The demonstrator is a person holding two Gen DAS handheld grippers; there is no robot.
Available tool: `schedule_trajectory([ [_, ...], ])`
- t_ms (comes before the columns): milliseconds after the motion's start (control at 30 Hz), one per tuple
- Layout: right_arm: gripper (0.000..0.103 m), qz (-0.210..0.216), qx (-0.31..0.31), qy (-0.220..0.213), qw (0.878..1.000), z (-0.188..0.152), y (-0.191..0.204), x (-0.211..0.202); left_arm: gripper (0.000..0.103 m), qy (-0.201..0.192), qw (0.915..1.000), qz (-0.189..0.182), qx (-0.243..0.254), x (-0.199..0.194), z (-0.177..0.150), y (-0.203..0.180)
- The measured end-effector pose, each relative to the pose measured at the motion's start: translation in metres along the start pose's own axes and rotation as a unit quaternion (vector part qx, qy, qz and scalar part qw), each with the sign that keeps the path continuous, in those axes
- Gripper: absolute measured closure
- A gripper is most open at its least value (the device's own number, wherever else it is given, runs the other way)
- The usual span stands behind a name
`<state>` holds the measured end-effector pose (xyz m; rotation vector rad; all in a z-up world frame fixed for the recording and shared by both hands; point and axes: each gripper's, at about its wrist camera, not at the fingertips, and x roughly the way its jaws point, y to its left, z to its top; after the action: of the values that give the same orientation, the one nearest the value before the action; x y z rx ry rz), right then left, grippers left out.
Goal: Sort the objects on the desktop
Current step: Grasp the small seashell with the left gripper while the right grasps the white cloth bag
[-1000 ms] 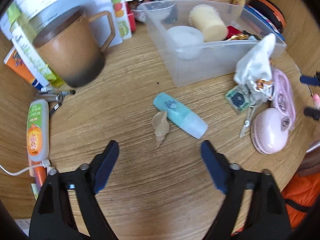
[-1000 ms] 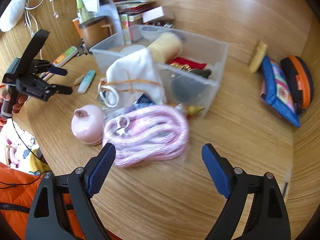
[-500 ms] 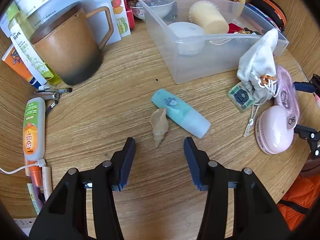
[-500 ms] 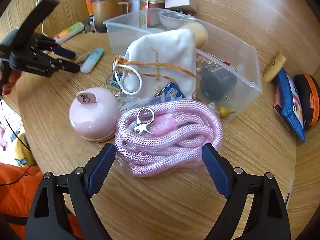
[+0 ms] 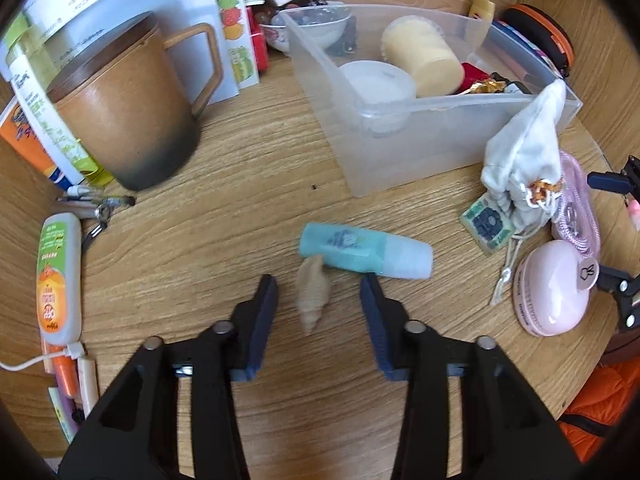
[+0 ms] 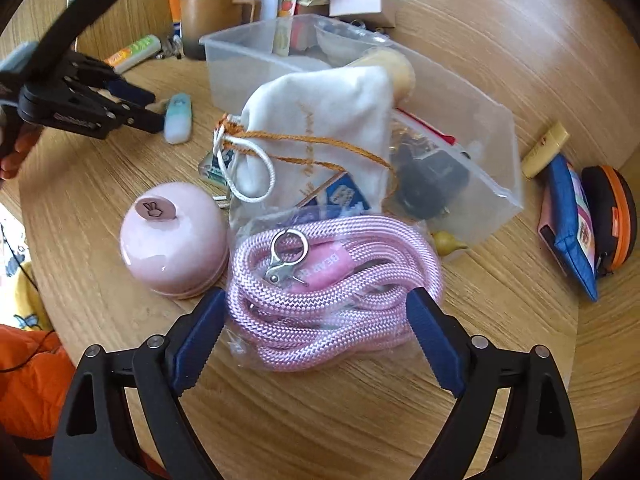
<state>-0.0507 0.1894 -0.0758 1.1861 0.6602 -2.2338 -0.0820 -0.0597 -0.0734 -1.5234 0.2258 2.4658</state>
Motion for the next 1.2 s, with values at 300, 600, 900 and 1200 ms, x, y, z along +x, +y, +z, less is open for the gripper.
schedule_trajectory([
  [300,0.014,-0.015,0.051,-0.022,0.998,0.005,-0.028,-0.022,0.086,-0.003,0.9999,-0.011,-0.009,-0.002,-0.004,-0.006],
  [600,0.014,0.033,0.044,-0.044,0.998,0.046,-0.018,-0.009,0.086,-0.018,0.9992,-0.017,-0.03,-0.003,-0.005,0.004],
  [900,0.014,0.077,0.056,-0.025,0.995,0.072,-0.008,0.02,0.086,-0.064,0.9957,-0.053,-0.042,-0.031,-0.004,0.005],
  [1200,0.0,0.049,0.04,-0.008,0.998,0.085,0.01,0.042,0.086,-0.08,0.9925,-0.088,-0.026,-0.029,0.002,-0.011],
])
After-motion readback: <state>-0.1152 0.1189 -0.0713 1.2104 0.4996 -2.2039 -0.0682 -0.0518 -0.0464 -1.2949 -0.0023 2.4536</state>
